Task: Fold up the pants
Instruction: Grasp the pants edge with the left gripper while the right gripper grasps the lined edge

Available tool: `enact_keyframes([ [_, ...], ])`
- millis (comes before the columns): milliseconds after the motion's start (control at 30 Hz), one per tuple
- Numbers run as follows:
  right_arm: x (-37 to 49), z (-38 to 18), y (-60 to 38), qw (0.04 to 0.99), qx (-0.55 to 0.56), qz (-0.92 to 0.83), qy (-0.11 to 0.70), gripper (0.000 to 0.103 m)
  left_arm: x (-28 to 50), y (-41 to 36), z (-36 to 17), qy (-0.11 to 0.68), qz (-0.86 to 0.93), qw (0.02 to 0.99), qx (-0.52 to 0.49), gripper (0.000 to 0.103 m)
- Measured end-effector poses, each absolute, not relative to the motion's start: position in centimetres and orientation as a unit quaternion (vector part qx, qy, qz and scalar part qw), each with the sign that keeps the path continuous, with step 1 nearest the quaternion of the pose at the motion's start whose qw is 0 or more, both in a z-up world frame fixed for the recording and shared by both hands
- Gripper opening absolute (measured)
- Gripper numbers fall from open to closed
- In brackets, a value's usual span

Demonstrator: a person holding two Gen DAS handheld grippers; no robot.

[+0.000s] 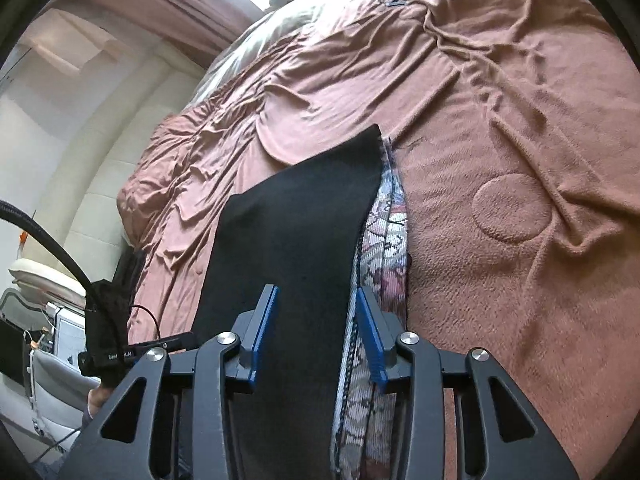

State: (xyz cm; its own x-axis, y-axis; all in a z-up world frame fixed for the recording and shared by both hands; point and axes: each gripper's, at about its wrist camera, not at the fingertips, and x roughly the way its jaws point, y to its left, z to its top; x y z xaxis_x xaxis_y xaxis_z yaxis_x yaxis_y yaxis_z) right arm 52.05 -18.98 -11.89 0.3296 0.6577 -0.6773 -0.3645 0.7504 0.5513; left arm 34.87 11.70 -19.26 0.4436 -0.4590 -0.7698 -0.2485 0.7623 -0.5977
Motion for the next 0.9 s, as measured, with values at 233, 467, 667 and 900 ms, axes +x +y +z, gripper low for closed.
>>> enact_keyframes([
  [233, 52.5, -11.6, -18.2, 0.804, 0.126, 0.313, 0.489, 0.000, 35.0, 11.2, -18.9, 0.522, -0.068, 0.782, -0.335, 0.050],
  [467, 51.0, -9.3, -19.7, 0.825, 0.114, 0.305, 0.462, 0.000, 34.3, 11.1, -18.4, 0.520, -0.068, 0.785, -0.329, 0.050],
  [667, 50.7, -9.6, -20.3, 0.832, 0.101, 0.283, 0.466, 0.000, 33.7, 10.9, -19.0, 0.528, -0.063, 0.781, -0.328, 0.050],
  [900, 50.3, -10.1, -20.6, 0.812, 0.130, 0.293, 0.487, 0.000, 33.5, 10.4, -19.2, 0.531, -0.065, 0.780, -0.324, 0.039],
])
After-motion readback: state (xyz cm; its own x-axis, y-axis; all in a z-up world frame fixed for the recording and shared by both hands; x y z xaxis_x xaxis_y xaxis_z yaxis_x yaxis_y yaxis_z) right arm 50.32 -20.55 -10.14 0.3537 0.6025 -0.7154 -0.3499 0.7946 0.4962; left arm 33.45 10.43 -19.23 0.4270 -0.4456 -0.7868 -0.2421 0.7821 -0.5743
